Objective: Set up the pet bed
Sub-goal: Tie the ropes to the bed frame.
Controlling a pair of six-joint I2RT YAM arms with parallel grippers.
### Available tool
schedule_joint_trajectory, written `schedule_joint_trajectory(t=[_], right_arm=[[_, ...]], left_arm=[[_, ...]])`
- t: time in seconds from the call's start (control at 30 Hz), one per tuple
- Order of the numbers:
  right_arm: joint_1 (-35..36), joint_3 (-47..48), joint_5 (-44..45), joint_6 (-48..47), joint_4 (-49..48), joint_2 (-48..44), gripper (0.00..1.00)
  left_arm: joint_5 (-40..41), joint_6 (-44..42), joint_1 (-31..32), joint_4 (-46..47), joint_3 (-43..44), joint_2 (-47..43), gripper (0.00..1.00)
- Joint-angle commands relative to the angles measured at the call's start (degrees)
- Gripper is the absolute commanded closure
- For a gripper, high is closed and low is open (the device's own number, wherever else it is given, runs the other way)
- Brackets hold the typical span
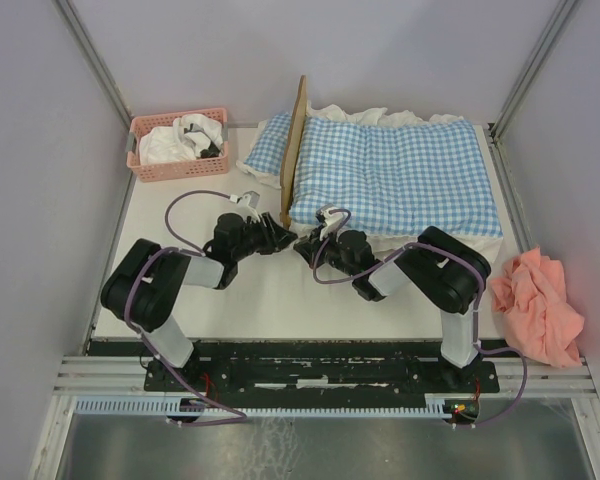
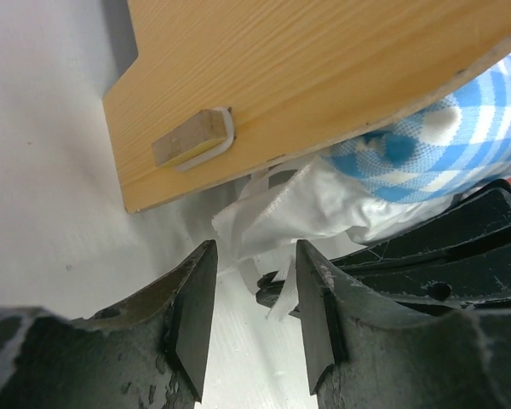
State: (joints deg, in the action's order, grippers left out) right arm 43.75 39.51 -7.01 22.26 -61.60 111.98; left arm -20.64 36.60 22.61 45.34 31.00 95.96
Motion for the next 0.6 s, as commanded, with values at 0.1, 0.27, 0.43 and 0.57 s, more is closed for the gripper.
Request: schedule_joint_trajectory(t=[0.1,0.27,0.43,0.57], right_arm=[[-0.2,0.8,0.4,0.4,-0.6,-2.0,0.98],[-0.2,0.5,4.6,1.7,2.5,-2.9,0.98],[-0.2,-0.4,5.7,3.4,3.8,-4.7,0.98],[-0.2,-0.3,6.6,3.9,5.7,-5.4,0.98]], left_arm=[[-2.4,1.3,0.4,7.8,1.7,-1.0,0.65],[-1.4,1.4,0.4,5.4,1.7,-5.5,0.97],[-0.2,2.4,0.5,3.8,1.2,-9.3,0.97],[-0.1,3.7,0.7,4.8,-0.2,-10.9,0.97]])
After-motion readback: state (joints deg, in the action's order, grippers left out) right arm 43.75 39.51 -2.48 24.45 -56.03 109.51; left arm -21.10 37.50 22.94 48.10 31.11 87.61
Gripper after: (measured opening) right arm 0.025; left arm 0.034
